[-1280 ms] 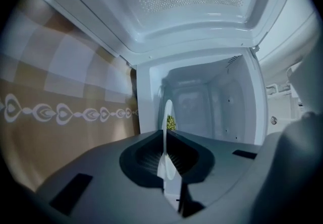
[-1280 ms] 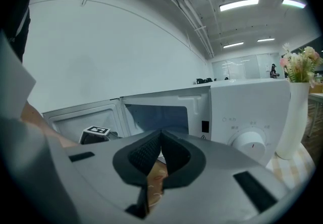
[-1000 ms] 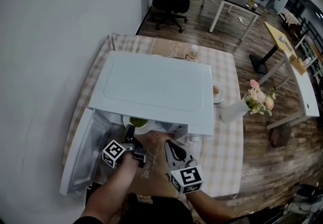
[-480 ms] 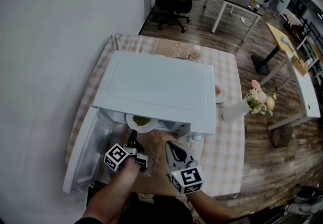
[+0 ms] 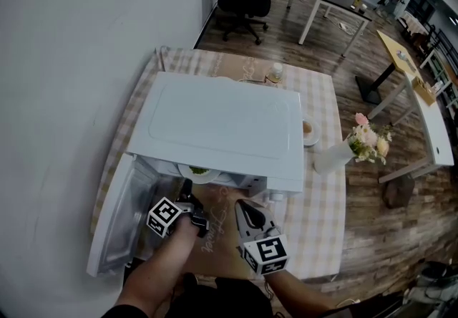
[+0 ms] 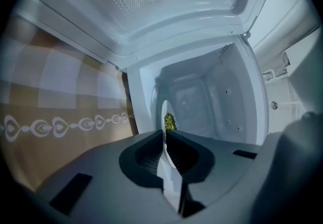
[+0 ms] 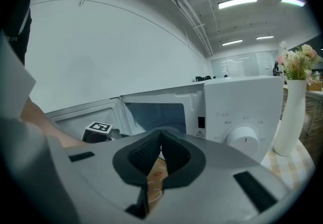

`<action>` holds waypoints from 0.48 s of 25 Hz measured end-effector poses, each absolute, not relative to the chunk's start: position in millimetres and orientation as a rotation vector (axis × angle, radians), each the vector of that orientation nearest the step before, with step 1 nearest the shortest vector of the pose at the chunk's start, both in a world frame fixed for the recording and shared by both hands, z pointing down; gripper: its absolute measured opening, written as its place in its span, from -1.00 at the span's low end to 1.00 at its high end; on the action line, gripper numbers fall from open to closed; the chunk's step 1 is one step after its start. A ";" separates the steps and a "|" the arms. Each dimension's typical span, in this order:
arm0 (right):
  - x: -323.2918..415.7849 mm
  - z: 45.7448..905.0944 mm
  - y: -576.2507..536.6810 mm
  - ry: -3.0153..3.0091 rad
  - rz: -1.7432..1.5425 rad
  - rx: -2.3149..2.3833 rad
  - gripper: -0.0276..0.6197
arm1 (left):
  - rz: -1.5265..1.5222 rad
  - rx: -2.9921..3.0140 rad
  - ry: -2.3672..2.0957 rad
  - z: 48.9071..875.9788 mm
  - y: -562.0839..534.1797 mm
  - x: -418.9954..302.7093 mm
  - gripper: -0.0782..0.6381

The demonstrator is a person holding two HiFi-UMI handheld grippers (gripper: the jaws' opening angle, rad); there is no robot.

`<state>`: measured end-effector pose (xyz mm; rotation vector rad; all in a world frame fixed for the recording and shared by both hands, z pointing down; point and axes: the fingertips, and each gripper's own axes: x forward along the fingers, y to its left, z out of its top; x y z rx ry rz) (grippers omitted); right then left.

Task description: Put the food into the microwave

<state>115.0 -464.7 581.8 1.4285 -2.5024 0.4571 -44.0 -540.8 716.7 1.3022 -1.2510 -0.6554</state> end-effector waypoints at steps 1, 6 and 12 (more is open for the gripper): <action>116.7 582.0 -465.2 -2.500 0.456 1.429 -0.89 | -0.661 1.304 -1.254 717.2 -542.2 -44.2 -0.70; 122.4 583.0 -465.8 -2.492 0.460 1.431 -0.89 | -0.662 1.330 -1.268 715.2 -548.7 -44.9 -0.70; 121.7 582.5 -462.3 -2.501 0.460 1.426 -0.89 | -0.613 1.362 -1.255 707.3 -532.5 -36.2 -0.70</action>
